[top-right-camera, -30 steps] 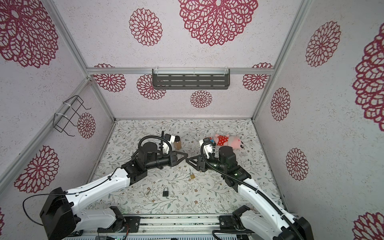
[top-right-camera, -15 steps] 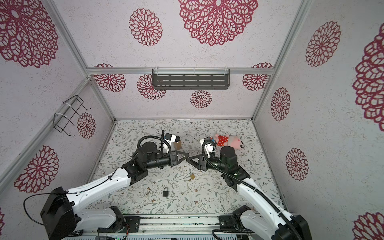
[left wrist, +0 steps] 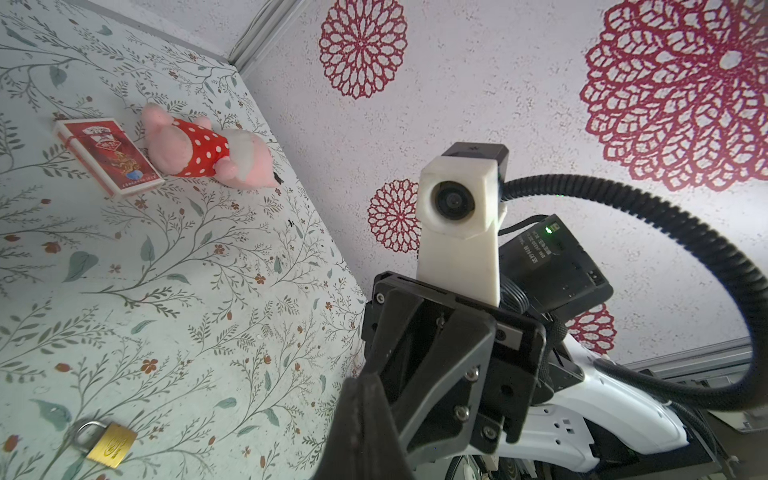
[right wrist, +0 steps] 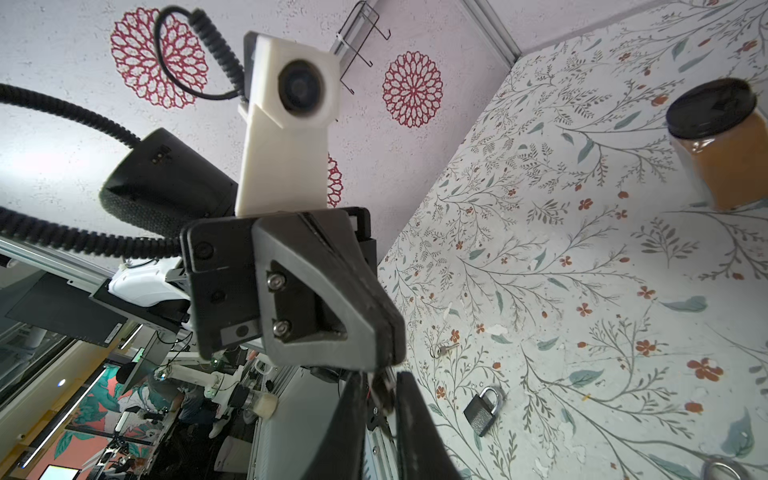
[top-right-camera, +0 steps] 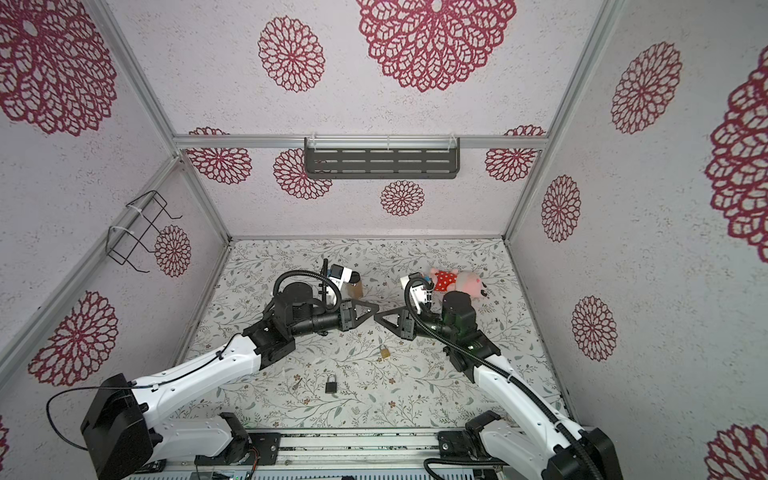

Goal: Unlock with the key

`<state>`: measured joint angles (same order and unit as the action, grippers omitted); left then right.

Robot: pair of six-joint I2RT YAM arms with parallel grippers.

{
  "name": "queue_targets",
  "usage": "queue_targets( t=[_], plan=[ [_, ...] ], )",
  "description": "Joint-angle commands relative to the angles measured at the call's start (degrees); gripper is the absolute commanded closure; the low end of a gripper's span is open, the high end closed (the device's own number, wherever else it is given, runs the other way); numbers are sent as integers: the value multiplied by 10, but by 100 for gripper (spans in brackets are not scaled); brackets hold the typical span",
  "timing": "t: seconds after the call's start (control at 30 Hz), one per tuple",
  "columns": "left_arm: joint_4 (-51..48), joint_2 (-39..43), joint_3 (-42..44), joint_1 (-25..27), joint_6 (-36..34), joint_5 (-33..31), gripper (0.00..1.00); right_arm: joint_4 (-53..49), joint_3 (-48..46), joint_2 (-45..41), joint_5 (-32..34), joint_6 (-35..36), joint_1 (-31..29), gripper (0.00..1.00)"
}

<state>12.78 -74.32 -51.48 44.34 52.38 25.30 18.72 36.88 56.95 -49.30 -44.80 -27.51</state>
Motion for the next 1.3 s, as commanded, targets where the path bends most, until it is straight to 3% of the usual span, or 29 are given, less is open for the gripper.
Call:
queue_targets(
  t=[0.0,0.67,1.0,1.1,1.27],
  plan=[
    [21,-6,-13,-7,1,10,100,49,-5,3,-26,-16,3,81],
    [3,-9,-25,-7,-11,5,98,70,-5,-11,-29,-49,13,100],
    [-42,10,-38,-9,-22,-40,41,36,-18,-34,-28,-46,33,100],
    [-53,23,-24,-7,-11,-79,32,-25,-21,-44,-15,-18,42,100],
    [-106,29,1,3,16,-160,26,-117,-36,-61,15,11,58,100]
  ],
)
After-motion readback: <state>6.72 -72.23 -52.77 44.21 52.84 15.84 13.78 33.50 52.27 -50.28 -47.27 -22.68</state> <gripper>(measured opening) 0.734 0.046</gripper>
